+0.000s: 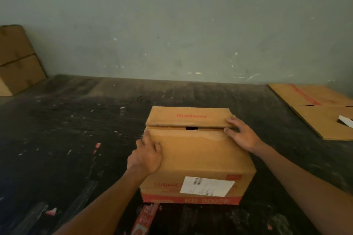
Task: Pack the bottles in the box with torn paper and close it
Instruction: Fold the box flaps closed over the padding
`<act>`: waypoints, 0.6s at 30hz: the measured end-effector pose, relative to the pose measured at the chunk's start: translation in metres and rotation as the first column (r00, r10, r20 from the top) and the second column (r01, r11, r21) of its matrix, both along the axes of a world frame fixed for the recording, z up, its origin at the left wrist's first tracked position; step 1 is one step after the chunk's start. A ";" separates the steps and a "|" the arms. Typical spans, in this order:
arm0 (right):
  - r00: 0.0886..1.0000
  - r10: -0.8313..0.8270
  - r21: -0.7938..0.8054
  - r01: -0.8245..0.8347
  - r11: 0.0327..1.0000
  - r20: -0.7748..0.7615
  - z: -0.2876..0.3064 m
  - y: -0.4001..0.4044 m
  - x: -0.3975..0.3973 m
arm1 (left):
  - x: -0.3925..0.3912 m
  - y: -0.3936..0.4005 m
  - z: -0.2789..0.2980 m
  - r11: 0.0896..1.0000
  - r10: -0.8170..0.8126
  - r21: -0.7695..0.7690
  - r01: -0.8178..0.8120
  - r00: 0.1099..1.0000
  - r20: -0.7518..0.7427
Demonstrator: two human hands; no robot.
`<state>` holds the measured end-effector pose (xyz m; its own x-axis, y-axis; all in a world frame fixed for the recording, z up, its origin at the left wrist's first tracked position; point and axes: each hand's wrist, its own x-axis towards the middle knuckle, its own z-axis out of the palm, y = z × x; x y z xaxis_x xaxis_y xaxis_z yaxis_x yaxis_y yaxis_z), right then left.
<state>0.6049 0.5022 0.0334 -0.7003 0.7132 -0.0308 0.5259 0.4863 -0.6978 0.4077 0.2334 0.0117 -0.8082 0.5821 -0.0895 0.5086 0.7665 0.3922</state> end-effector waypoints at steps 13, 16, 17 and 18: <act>0.923 -0.061 0.176 -0.007 0.984 0.381 -0.010 -0.047 -0.005 | -0.036 0.018 0.008 0.988 -0.150 0.040 0.147 0.985 0.089; 0.913 -0.078 0.190 0.001 0.982 0.400 -0.011 -0.049 -0.006 | -0.036 0.019 0.008 0.989 -0.150 0.030 0.148 0.984 0.094; 0.911 -0.083 0.198 0.001 0.980 0.405 -0.010 -0.050 -0.006 | -0.036 0.019 0.008 0.988 -0.153 0.031 0.151 0.984 0.090; 0.907 -0.089 0.210 0.001 0.978 0.411 -0.009 -0.049 -0.006 | -0.036 0.019 0.008 0.988 -0.154 0.031 0.152 0.984 0.090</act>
